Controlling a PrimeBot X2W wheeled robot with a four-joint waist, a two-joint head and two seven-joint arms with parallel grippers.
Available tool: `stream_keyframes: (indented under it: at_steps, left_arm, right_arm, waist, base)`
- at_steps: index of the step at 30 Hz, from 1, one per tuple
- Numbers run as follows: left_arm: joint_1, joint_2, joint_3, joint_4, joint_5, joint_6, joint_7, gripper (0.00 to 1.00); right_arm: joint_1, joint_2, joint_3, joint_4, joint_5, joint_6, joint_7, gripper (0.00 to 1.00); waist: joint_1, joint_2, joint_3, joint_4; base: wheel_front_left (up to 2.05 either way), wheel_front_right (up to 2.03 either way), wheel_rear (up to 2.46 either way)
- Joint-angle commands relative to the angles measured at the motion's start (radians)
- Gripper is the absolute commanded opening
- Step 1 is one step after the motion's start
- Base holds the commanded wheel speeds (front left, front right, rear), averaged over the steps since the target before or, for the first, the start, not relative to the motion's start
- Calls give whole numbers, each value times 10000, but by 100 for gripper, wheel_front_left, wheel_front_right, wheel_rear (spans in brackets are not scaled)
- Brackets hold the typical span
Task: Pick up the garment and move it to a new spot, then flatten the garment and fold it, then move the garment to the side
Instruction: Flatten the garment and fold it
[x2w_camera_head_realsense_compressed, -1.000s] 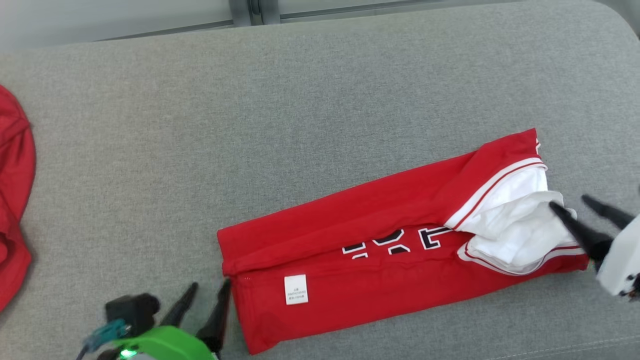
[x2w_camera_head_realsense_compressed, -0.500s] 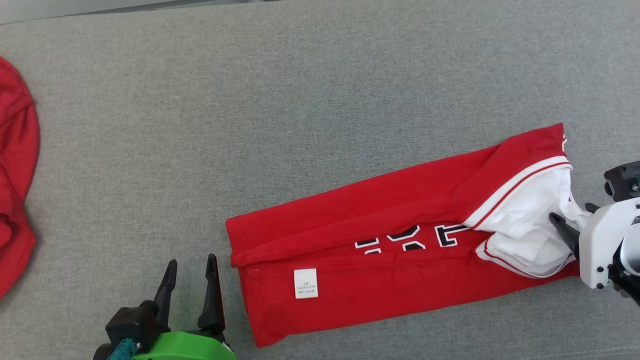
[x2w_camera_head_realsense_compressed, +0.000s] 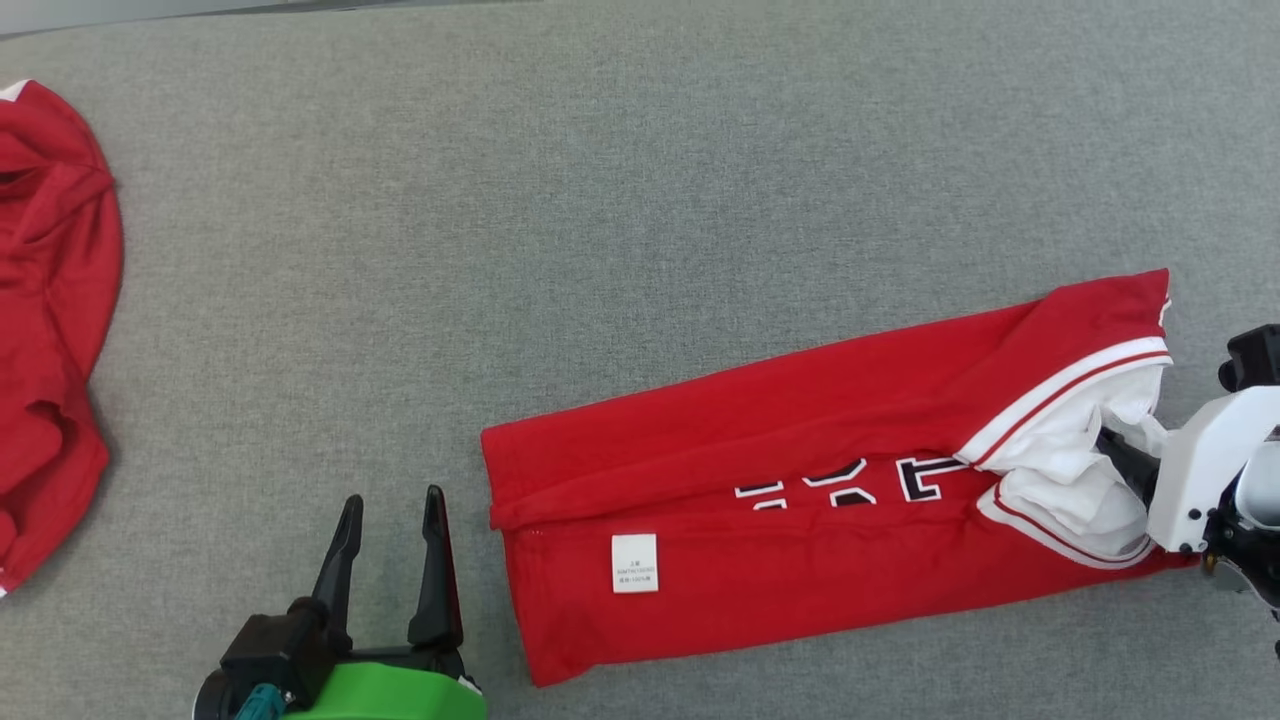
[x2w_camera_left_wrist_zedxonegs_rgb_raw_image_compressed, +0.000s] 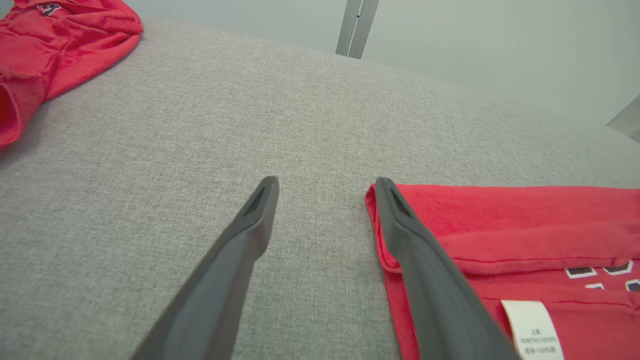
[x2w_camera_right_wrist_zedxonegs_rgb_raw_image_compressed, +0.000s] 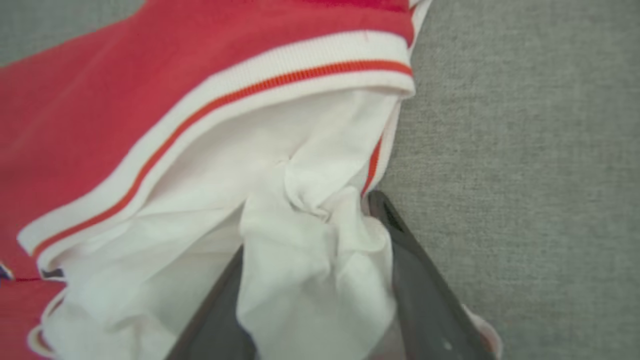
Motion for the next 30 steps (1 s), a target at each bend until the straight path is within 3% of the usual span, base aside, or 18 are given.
stream_keyframes:
  at_steps: [1, 7, 13, 16, 19, 21, 25, 30]
  left_arm:
    - [174, -69, 158, 56, 121, -165, -27, 100]
    - [421, -420, 678, 371, 579, -680, -28, 100]
    - [622, -656, 1072, 577, 858, -1006, -28, 100]
    - [763, -774, 1235, 683, 913, -1153, -29, 100]
    - [896, -842, 1266, 838, 863, -1304, -29, 100]
    - [947, -867, 1299, 906, 782, -1357, -29, 100]
    - [1008, -911, 1139, 1024, 583, -1348, -29, 100]
    - [911, -914, 789, 1140, 288, -1190, -29, 100]
  right_arm:
    - [218, 464, 485, 263, 397, 130, 63, 0]
    - [-189, -525, -379, 1030, 926, 52, -588, 0]
    - [68, -1985, -2150, 1864, 1242, 67, -816, 0]
    - [353, -2716, -2722, 1651, 1379, 67, -823, 0]
    - [675, -3081, -2492, 753, 1628, 73, -709, 0]
    - [936, -3053, -2060, -175, 1825, 73, -600, 0]
    - [1362, -2353, -638, -2212, 2059, 73, -240, 0]
    - [1305, -406, 1011, -3060, 1505, 73, -226, 0]
  waist:
    - [0, 0, -134, 19]
    - [0, 0, -326, -160]
    - [0, 0, -706, 17]
    - [0, 0, -933, 63]
    - [0, 0, -1218, 79]
    - [0, 0, -1413, 84]
    - [0, 0, -1694, 40]
    - [0, 0, -1744, -88]
  base:
    - [0, 0, 0]
    - [0, 0, 0]
    - [0, 0, 0]
    - [0, 0, 0]
    - [0, 0, 0]
    - [0, 0, 0]
    - [0, 0, 0]
    - [0, 0, 0]
